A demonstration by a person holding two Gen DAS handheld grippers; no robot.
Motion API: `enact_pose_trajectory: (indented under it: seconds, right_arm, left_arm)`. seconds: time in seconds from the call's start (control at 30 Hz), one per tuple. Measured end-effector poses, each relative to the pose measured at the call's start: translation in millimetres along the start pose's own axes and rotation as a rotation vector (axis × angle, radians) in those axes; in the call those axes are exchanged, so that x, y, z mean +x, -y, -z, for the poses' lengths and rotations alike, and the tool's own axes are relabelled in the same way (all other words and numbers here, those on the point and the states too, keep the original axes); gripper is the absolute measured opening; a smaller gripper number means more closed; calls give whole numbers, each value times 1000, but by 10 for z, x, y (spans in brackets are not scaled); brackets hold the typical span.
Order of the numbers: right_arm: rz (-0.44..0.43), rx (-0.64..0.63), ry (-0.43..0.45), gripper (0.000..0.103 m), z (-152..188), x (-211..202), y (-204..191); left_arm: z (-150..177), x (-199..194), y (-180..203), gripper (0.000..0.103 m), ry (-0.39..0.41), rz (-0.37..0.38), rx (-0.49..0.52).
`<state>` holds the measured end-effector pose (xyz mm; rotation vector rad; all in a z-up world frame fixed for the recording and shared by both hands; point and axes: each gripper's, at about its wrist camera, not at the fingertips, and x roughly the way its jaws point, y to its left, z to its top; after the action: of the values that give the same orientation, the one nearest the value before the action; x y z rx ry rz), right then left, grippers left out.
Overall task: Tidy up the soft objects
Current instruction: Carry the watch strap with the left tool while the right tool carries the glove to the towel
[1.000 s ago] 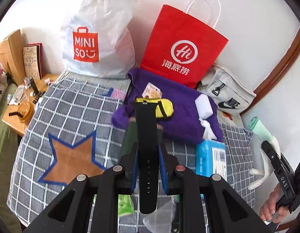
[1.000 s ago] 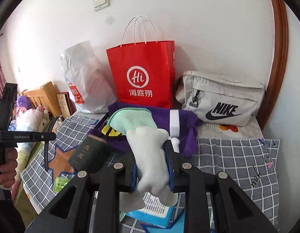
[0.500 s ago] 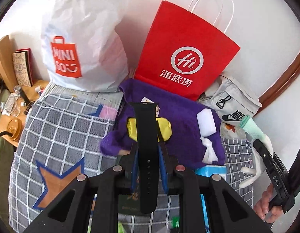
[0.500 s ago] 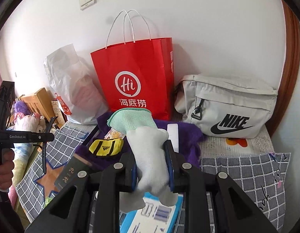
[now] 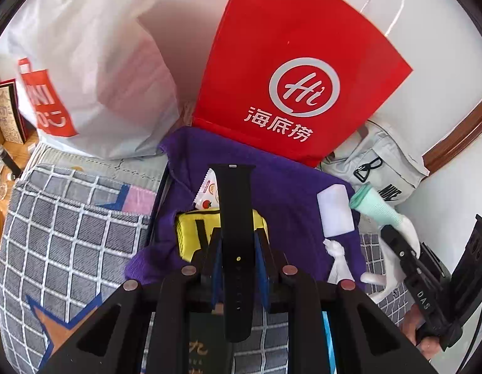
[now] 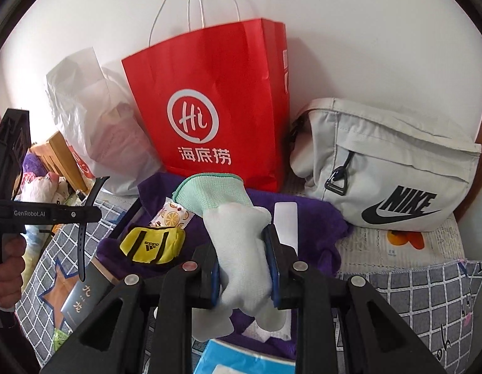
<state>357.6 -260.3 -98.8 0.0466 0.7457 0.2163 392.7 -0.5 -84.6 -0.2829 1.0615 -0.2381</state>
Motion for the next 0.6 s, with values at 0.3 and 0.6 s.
enact_pose_trajectory:
  seconds: [0.3,0.6]
  right_arm:
    - [-8,-15,-60,24,29,360,22]
    - [-15,-19,-115,25,64,613,56]
  left_arm:
    - [-141,347,-39,19,-37,7,-5]
    - [-211,691,-48,19,-85,13,-15]
